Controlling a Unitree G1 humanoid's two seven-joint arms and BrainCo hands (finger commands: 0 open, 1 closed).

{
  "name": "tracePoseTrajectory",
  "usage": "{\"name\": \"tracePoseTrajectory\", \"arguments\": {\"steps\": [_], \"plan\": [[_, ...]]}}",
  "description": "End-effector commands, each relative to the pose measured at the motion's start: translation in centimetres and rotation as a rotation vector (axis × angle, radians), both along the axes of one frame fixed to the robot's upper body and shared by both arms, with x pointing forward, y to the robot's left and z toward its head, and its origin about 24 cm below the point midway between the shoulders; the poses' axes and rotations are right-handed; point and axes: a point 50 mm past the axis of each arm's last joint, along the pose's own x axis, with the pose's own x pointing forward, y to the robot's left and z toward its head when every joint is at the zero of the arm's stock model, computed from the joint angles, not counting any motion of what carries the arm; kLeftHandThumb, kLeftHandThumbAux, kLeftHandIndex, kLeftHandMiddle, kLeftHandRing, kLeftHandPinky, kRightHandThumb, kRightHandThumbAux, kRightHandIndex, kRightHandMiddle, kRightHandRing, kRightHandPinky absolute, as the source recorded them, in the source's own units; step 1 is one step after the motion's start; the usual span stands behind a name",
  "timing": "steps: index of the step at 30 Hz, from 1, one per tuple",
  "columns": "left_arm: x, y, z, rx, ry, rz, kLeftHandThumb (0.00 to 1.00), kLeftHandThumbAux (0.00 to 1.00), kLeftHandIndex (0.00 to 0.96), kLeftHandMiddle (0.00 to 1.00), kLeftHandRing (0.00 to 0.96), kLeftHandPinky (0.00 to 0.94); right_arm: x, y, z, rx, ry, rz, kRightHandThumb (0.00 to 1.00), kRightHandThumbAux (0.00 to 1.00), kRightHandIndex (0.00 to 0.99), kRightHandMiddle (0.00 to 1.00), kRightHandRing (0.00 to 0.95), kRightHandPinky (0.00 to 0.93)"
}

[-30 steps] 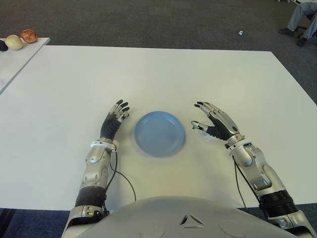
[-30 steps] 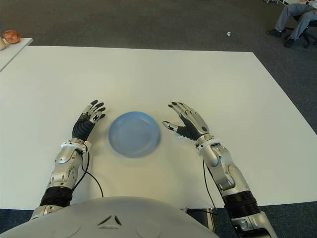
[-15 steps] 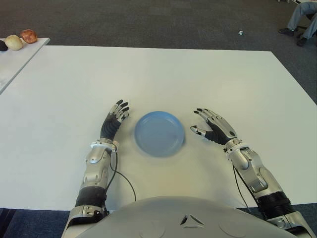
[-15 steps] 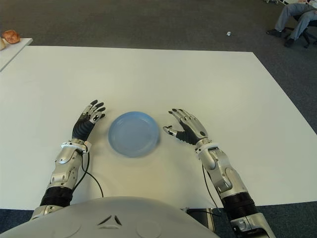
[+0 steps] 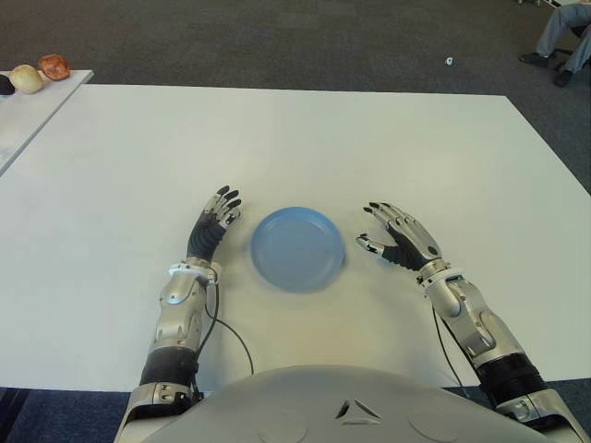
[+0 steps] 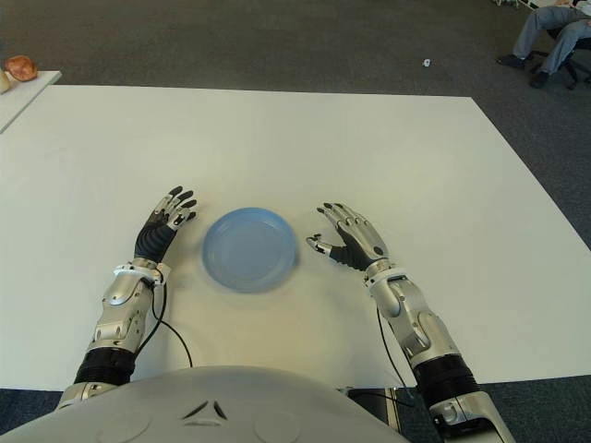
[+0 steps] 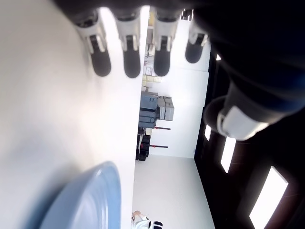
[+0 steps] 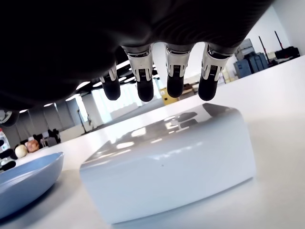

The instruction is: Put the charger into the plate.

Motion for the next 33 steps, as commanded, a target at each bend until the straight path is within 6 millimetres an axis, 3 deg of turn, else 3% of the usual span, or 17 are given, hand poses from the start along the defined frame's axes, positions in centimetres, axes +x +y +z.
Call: {"name": "tracePoseTrajectory", "arguments": {"steps": [1,33], "plan": [[-0.85,0.34,-1.15,0.01,0.076,0.004,0.0,0.592,0.065,0.13,0.129,0.144,0.15,0.18,-0.41,-0.003,0.0,-0.001,0.295,0.116,0.0,0.0,0.0,0.0],[-0.54,1.1,-1.06,0.034,0.092,0.01,0.0,0.621,0.058,0.104,0.111,0.136,0.16,-0.33,-1.02,-0.014,-0.003,-0.021,0.275,0.131,0.0,0.0,0.0,0.0]]}}
